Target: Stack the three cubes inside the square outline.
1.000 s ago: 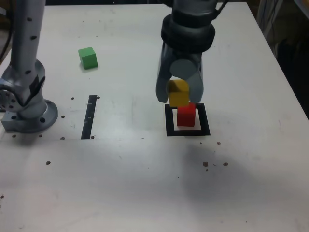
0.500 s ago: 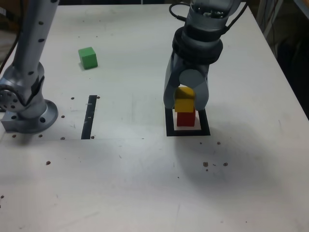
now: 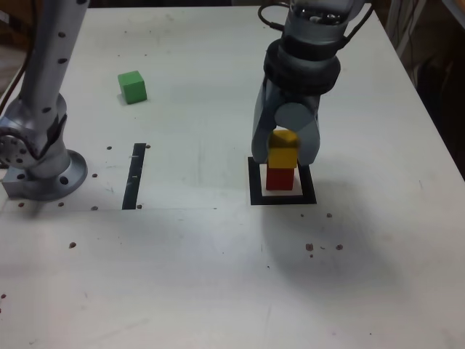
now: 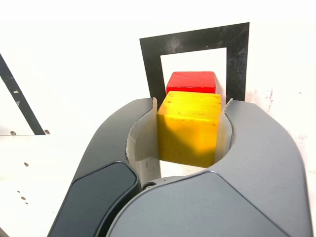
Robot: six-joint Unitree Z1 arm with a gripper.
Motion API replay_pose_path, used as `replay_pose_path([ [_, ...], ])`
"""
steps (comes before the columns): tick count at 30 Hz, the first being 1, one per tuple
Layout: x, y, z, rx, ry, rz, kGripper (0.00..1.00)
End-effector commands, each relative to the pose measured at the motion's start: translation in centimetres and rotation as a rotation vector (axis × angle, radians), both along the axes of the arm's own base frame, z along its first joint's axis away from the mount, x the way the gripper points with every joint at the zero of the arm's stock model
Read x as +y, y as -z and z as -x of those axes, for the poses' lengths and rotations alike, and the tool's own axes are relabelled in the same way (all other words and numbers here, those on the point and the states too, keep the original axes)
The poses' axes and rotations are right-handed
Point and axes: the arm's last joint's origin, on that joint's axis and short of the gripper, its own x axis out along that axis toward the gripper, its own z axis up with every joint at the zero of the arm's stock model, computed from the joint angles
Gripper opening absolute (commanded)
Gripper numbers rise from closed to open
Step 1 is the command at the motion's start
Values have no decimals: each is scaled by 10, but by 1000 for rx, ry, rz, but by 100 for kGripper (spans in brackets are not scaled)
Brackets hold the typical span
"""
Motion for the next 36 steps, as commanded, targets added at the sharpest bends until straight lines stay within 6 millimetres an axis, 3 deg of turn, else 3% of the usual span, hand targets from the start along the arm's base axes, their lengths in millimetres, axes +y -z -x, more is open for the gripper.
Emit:
replay_pose_path([
  [1,0,2,-1,4,1,-2,48],
  [8,1,1,2,7,2,5,78],
  [15,1,3,5,20,2,2,87],
  [20,5,-15,18,-9,0,-29,97],
  [29,45,-62,96,-32,-40,-107,99],
  [36,84,-64,163,1,-152,-114,99],
])
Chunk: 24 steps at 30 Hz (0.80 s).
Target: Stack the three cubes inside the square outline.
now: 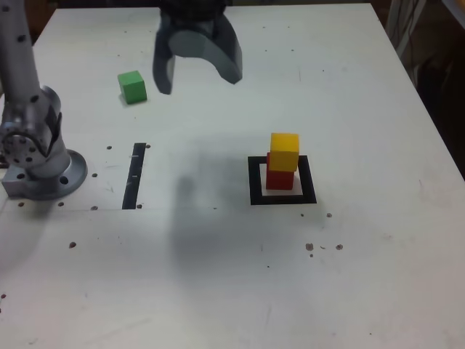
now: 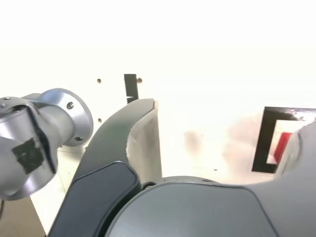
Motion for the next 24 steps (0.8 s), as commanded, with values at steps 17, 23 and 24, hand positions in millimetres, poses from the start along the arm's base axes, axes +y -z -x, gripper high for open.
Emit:
replay_pose_path([
  [17,106,25,78,38,-267,6,99],
  [23,143,54,83,100,-348,50,99],
  [24,149,60,86,111,-371,56,99],
])
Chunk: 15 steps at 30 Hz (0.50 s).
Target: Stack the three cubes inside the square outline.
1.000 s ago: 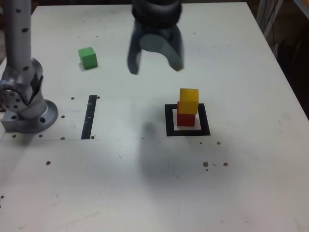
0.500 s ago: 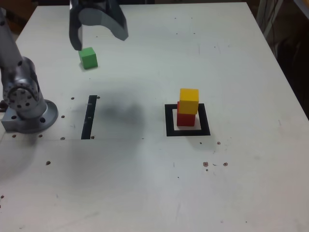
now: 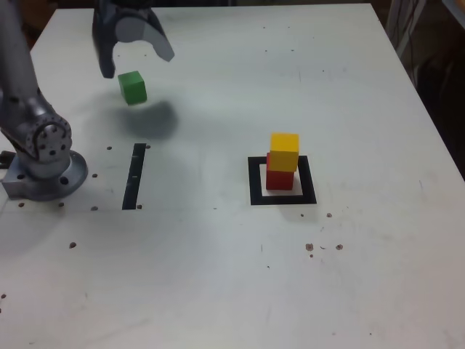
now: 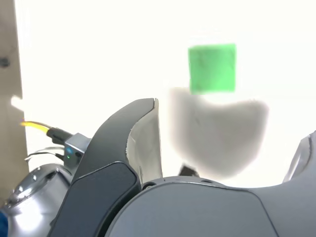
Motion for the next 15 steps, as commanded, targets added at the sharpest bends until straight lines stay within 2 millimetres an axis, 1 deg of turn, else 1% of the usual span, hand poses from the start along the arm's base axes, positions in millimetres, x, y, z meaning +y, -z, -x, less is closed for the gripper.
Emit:
replay_pose_path([
  [1,8,7,4,10,-27,5,99],
  [4,17,14,13,3,-80,-2,99],
  [7,22,19,19,-15,-115,-13,100],
  [15,32,40,17,-3,-140,10,99],
])
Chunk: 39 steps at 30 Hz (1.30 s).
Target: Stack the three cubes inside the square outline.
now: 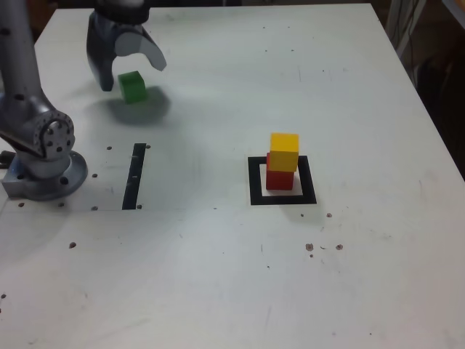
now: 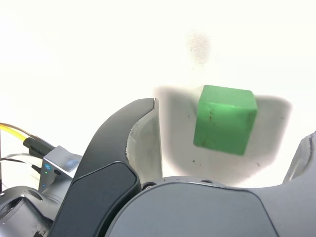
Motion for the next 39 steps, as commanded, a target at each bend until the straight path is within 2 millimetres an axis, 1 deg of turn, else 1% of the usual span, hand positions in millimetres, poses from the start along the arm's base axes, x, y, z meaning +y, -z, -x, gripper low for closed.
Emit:
replay_pose_path([
  [1,5,8,0,14,-10,11,99],
  [6,14,19,1,36,-34,23,99],
  [9,16,23,1,47,-36,32,95],
  [14,19,24,-2,56,-34,41,84],
  [19,21,20,-5,54,-31,38,67],
  [22,23,20,-6,50,-31,33,59],
  [29,25,25,-8,45,-21,32,54],
  [32,25,26,-9,45,-16,39,50],
  [39,26,24,-11,35,-1,34,35],
])
